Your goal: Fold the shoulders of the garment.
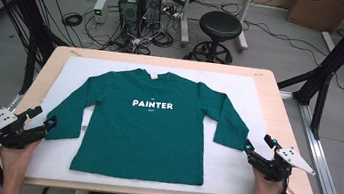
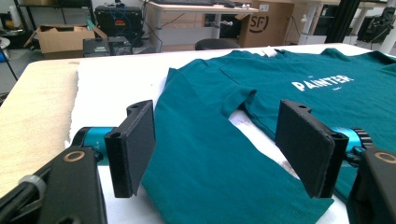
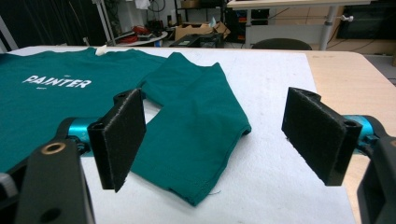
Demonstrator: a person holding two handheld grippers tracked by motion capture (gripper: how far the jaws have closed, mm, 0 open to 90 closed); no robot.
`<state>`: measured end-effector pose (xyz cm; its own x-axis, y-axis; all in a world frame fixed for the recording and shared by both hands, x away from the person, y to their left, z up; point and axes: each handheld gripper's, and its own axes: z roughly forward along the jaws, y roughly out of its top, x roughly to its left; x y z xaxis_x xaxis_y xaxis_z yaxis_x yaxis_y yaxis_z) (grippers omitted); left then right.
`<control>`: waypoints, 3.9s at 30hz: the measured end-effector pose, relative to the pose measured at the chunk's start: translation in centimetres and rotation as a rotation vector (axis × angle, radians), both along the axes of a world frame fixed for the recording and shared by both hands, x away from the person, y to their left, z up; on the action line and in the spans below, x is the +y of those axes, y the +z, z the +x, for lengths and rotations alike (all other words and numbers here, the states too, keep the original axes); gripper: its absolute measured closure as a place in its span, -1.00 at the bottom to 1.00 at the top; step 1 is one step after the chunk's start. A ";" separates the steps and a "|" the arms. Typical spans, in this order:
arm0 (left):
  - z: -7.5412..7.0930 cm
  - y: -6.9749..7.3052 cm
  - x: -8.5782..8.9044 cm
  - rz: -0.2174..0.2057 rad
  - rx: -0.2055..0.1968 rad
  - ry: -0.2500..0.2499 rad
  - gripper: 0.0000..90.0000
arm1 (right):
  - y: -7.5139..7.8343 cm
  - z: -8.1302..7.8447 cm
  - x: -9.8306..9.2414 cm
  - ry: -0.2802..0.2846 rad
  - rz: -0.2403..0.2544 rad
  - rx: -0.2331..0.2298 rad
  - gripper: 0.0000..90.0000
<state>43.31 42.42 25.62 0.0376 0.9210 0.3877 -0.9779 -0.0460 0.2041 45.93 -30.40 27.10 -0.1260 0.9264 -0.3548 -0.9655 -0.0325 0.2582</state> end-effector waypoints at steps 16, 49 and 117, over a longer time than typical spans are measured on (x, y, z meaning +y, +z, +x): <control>-0.2 -0.2 0.0 -0.011 0.016 0.015 -0.28 | 0.1 0.0 0.1 -0.012 0.005 0.006 -0.52; 0.0 1.3 -2.9 0.274 0.411 0.278 0.19 | 0.0 0.0 0.3 -0.026 0.012 0.008 -0.52; -3.9 6.4 -18.4 0.333 0.207 0.124 0.91 | 0.1 -0.1 0.6 -0.058 0.021 0.008 -0.52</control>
